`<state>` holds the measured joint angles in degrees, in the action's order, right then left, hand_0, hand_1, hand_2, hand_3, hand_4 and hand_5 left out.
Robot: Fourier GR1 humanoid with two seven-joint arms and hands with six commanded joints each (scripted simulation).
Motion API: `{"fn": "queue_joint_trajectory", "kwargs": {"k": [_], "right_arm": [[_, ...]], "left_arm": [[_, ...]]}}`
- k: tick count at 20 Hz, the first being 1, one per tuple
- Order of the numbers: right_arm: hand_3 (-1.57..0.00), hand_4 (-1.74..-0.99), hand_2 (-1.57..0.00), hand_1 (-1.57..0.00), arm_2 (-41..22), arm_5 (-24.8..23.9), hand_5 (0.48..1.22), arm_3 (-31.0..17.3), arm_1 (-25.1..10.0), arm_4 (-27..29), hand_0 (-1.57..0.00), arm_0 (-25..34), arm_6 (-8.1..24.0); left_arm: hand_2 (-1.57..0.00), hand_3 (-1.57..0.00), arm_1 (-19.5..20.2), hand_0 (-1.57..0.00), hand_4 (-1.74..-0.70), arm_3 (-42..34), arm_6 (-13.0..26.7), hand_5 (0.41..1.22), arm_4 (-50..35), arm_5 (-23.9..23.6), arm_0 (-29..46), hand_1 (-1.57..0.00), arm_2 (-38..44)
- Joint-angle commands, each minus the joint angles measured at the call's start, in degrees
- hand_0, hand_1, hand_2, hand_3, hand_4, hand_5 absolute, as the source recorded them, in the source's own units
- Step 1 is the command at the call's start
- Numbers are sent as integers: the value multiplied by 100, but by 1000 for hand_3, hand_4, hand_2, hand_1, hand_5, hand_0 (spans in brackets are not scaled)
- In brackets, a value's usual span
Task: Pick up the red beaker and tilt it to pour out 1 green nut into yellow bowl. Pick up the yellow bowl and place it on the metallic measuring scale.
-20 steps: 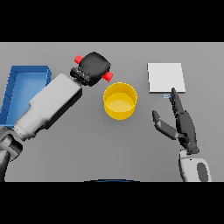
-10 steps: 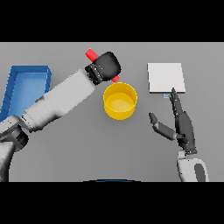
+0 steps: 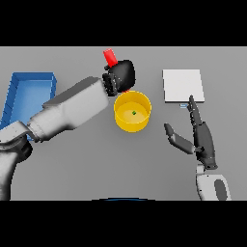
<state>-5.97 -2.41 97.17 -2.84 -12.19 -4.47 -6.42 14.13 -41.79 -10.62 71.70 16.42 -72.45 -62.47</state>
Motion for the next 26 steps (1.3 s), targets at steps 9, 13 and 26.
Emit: {"fn": "queue_joint_trajectory", "kwargs": {"k": [9,13,26], "right_arm": [[1,-1138,1,1,49,-7,565,47,20,82,1,-27,79],[1,-1131,1,1,-35,10,553,78,55,38,1,32,28],[1,-1127,1,1,-50,172,606,-203,-75,78,1,261,-40]], "left_arm": [[-1571,-1570,-73,-1571,-1729,394,-522,1221,662,-179,-1241,-1571,-357],[-1571,-1571,202,-1571,-1720,1041,-456,1221,430,-463,-1923,-1571,270],[-1571,-1550,1906,-1571,-1739,3429,850,1221,-3474,-596,-1771,-1571,4778]]}}
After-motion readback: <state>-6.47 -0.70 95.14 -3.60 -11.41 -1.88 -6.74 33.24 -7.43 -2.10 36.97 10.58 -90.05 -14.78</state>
